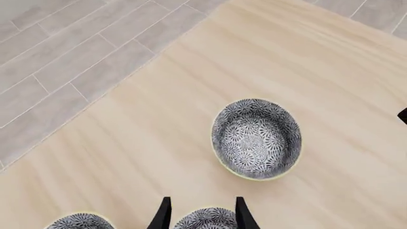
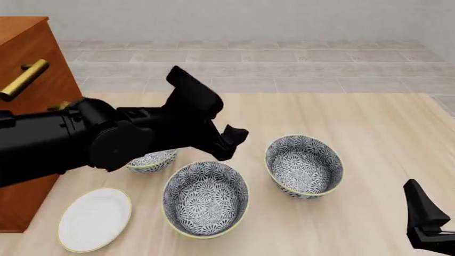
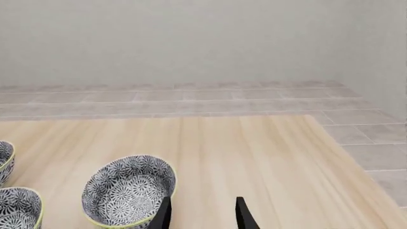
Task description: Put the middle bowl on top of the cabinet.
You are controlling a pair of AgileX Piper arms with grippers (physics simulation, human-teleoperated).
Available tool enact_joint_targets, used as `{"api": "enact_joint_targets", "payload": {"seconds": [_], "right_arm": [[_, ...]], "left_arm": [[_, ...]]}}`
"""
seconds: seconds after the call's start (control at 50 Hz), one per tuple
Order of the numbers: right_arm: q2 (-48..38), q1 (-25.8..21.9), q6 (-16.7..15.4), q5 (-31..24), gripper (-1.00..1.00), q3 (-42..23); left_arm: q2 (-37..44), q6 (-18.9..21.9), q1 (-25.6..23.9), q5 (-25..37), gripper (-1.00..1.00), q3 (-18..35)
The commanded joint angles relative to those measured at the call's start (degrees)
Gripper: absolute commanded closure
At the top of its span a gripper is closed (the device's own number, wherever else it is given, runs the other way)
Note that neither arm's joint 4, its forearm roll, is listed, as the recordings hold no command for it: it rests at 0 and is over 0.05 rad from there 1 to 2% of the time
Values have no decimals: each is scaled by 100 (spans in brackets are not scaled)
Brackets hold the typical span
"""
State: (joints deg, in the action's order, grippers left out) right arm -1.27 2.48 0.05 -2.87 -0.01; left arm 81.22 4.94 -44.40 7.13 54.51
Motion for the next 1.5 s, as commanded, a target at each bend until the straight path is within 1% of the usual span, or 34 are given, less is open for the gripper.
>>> {"api": "enact_joint_targets", "payload": {"seconds": [0.02, 0.06, 0.12, 0.32, 0.36, 0.54, 0.72, 0.78, 0.9, 1.12, 1.5], "right_arm": [[-65, 6, 8, 33, -100, 0], [-80, 6, 2, 49, -100, 0], [-97, 14, 6, 55, -100, 0], [-98, 8, 6, 22, -100, 1], [-105, 15, 6, 18, -100, 1], [-45, 32, 12, -61, -100, 1], [-39, 49, 35, -99, -100, 1], [-44, 55, 41, -97, -100, 1], [-14, 52, 73, -144, -100, 1], [-59, 72, 95, -112, -100, 1], [-39, 86, 123, -149, -100, 1]], "left_arm": [[658, -56, -160, 264, -100, 581], [731, -161, -234, 337, -100, 682], [817, -204, -325, 398, -100, 786], [1113, -348, -308, 554, -100, 1134], [1172, -450, -339, 591, -100, 1213], [1529, -649, -243, 650, -100, 1523], [2048, -642, -115, 709, -100, 1879], [2127, -643, -98, 708, -100, 1926], [2413, -731, -88, 722, -100, 2121], [2836, -925, -83, 681, -100, 2331], [3279, -1224, -177, 495, -100, 2388]]}}
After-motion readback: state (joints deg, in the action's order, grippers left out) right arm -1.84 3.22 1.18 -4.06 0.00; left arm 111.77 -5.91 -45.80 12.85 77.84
